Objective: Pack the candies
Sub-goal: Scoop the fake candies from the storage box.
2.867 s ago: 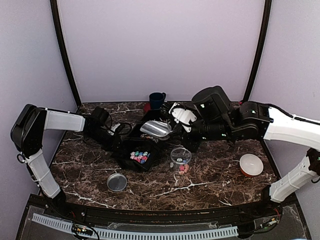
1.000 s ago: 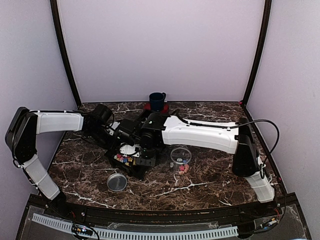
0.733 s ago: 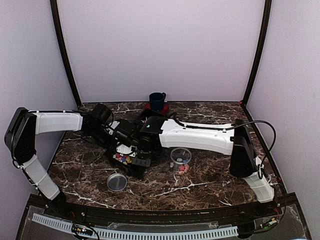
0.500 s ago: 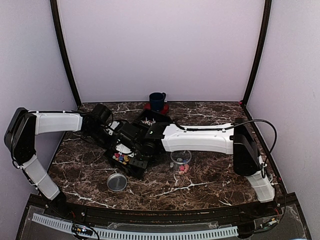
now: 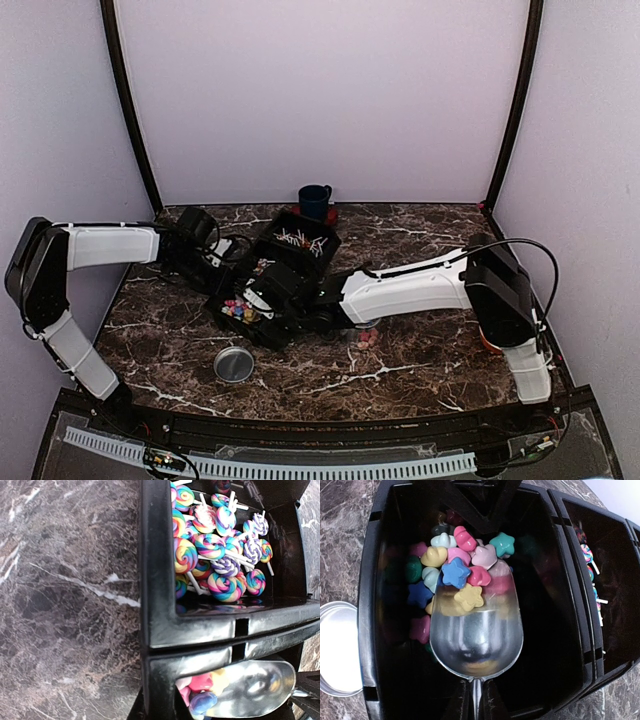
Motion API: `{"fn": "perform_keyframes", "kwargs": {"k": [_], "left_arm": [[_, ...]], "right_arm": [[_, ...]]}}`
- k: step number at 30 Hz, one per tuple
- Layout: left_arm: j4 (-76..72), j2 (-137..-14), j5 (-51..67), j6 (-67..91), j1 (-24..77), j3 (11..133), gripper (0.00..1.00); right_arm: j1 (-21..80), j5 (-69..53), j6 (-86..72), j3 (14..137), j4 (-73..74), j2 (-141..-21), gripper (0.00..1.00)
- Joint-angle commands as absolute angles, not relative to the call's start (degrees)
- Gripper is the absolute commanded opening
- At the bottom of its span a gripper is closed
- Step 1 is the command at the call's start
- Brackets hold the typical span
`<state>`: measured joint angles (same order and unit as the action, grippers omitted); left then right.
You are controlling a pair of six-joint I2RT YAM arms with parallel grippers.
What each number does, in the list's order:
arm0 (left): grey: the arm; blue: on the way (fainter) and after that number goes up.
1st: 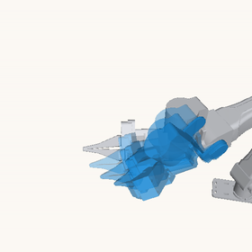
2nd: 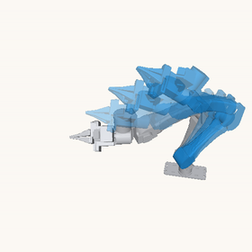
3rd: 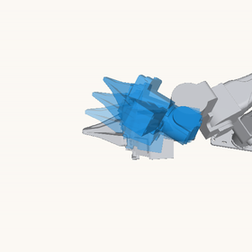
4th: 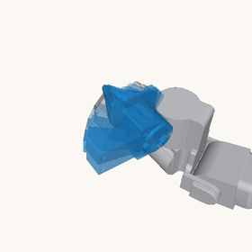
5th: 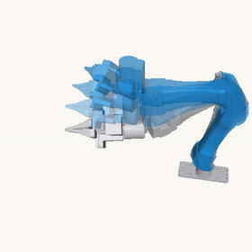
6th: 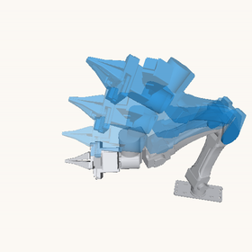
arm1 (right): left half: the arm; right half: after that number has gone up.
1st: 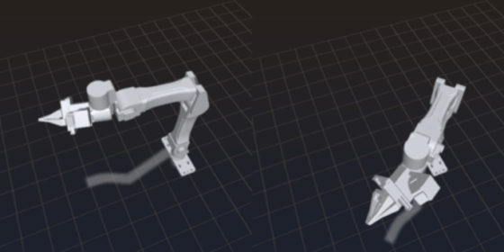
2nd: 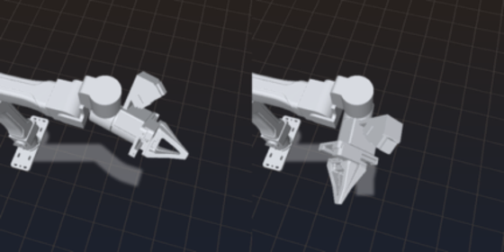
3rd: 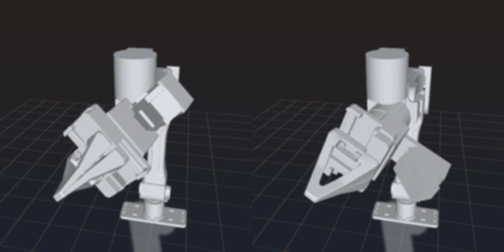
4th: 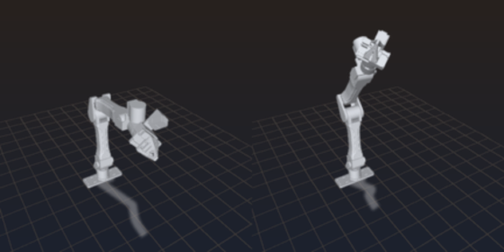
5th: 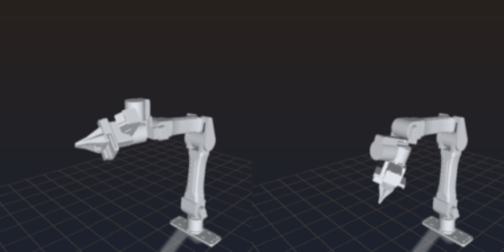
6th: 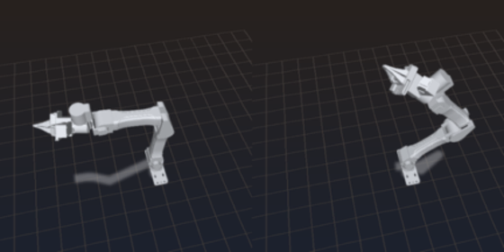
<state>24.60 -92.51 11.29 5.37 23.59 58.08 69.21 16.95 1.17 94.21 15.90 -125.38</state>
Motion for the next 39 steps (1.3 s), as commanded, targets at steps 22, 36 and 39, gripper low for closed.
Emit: {"fn": "perform_keyframes", "kwargs": {"k": [22, 36, 39], "left_arm": [[14.30, -82.25, 17.60, 6.69, 23.26, 58.28, 0.00], [14.44, -83.04, 19.82, 7.28, 22.20, 58.58, 0.00], [14.67, -83.13, 19.14, 7.44, 22.07, 58.60, 0.00]], "right_arm": [[67.96, 36.57, -6.64, 86.08, 0.38, -125.49, 0.00], [67.13, 29.10, 3.64, 69.39, -23.69, -119.27, 0.00], [67.03, 29.02, 3.56, 68.64, -24.24, -118.65, 0.00]]}}
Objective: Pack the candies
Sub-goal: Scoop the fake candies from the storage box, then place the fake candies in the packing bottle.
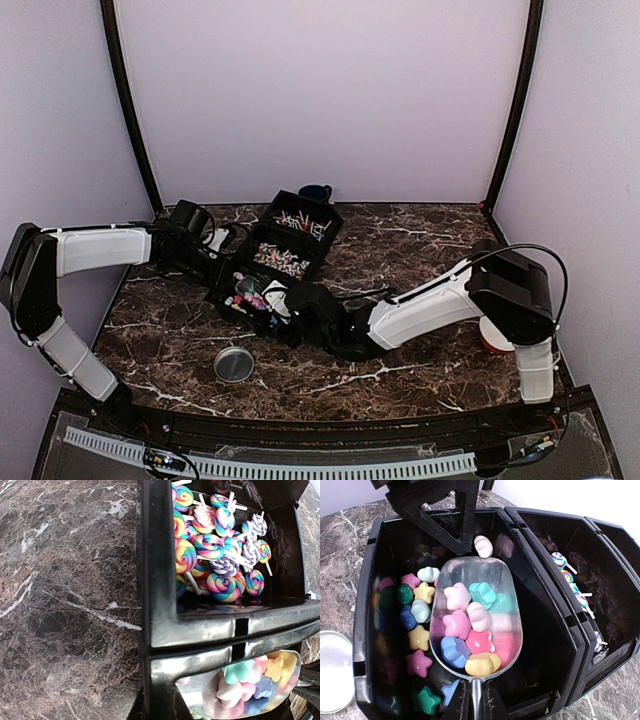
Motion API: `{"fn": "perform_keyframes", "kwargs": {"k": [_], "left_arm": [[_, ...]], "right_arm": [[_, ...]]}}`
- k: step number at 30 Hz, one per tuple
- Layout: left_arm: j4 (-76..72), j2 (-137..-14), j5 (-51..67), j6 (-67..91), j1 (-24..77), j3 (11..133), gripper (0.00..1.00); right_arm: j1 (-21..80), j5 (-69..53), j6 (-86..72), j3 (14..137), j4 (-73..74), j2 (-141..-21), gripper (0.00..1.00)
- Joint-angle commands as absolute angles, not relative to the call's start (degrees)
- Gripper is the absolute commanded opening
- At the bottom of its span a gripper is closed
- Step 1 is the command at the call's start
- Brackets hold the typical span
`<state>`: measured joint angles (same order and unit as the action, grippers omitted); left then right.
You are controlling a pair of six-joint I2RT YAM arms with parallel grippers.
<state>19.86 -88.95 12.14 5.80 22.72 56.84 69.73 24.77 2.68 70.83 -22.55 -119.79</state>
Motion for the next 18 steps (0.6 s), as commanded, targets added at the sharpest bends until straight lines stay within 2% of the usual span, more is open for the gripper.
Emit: {"fn": "perform_keyframes", "kwargs": {"k": [1, 7, 12, 18], "left_arm": [[14.79, -83.19, 18.79, 7.58, 21.87, 58.55, 0.00], [16.12, -84.49, 17.66, 7.91, 21.28, 59.18, 0.00], [16.65, -84.73, 17.24, 8.00, 21.09, 59.37, 0.00], [16.78, -85.12, 17.57, 8.06, 20.99, 59.44, 0.00]], "right_arm": [[67.03, 28.82, 3.50, 68.04, -24.66, -118.22, 0.00], [67.02, 27.94, 3.37, 69.02, -17.37, -114.88, 0.00], [66.96, 27.69, 3.99, 71.90, -5.74, -112.36, 0.00], [66.65, 25.48, 3.96, 66.51, -8.78, -105.09, 0.00]]}}
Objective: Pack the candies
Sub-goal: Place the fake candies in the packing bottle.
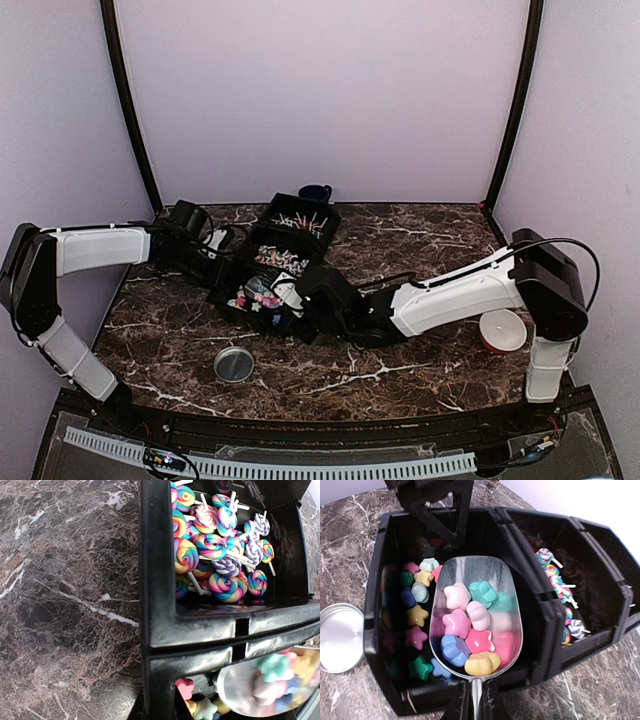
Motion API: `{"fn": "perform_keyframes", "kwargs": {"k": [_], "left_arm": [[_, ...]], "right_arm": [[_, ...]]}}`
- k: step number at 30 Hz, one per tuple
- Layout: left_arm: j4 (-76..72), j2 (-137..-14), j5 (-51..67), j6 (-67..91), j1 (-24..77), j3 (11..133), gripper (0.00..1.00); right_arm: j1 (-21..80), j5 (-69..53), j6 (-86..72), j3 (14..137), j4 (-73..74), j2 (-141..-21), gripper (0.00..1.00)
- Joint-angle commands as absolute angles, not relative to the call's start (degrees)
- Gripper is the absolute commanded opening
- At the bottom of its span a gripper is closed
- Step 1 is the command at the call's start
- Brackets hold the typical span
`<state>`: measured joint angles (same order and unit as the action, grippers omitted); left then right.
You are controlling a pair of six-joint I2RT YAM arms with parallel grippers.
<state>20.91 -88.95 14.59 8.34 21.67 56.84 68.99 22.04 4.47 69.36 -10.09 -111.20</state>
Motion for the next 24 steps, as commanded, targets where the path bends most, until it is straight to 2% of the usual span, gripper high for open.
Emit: {"fn": "perform_keyframes", "kwargs": {"k": [1, 12, 24], "left_arm": [[16.83, -85.20, 17.71, 8.08, 20.93, 59.46, 0.00], [17.41, -85.78, 18.24, 7.97, 20.98, 59.83, 0.00], [18.10, -86.08, 18.83, 8.05, 21.00, 60.32, 0.00]], "right_arm": [[66.56, 25.29, 3.97, 66.40, -8.81, -104.17, 0.00], [65.92, 23.50, 6.21, 57.40, -10.37, -93.19, 0.00], [65.76, 25.30, 4.13, 51.50, 7.14, -72.96, 0.00]]}}
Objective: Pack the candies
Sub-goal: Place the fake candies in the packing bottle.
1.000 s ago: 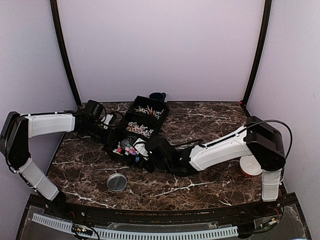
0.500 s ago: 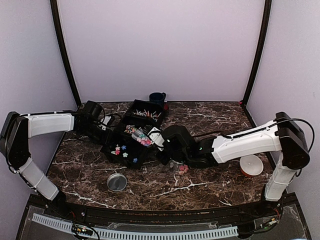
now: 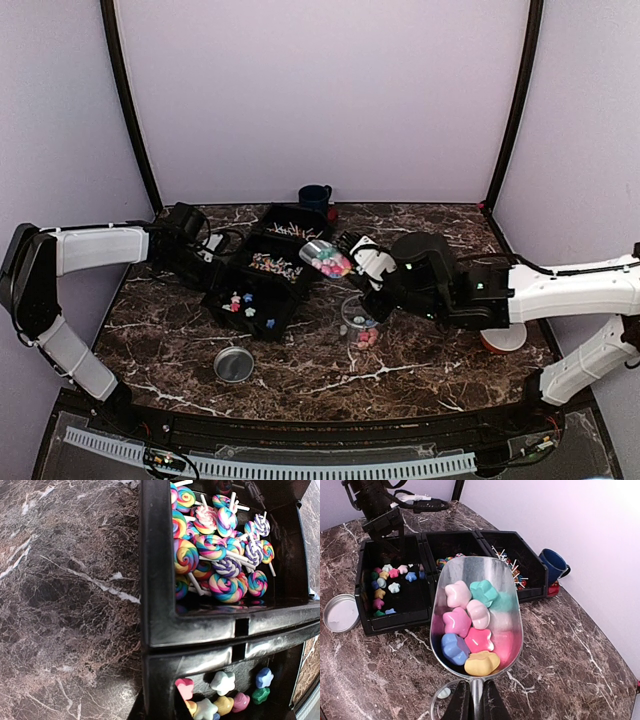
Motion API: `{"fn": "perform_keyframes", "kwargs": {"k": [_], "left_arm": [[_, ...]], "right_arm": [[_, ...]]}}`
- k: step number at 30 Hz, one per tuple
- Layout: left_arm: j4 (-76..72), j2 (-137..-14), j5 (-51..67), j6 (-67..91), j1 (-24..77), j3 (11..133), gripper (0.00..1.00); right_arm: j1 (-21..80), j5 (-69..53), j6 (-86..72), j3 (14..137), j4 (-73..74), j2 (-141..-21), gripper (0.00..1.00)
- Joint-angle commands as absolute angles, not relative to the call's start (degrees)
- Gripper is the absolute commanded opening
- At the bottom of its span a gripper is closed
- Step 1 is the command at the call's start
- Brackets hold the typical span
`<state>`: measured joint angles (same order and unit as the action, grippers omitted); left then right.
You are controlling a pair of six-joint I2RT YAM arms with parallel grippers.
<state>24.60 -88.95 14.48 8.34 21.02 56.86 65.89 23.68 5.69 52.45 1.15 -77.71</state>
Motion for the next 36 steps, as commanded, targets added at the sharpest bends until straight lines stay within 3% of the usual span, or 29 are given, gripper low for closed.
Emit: {"fn": "perform_keyframes", "kwargs": {"k": [1, 19, 36], "left_arm": [[18.18, -86.04, 18.88, 8.06, 20.98, 60.38, 0.00], [18.28, -85.71, 18.90, 8.04, 21.00, 60.35, 0.00], [18.46, -85.52, 18.72, 7.89, 20.97, 60.38, 0.00]], "right_arm": [[65.78, 25.39, 3.68, 51.34, 8.99, -71.58, 0.00], [65.82, 24.25, -6.62, 52.38, 35.50, -58.23, 0.00], [66.26, 18.44, -11.19, 55.37, 42.40, -62.28, 0.00]]}}
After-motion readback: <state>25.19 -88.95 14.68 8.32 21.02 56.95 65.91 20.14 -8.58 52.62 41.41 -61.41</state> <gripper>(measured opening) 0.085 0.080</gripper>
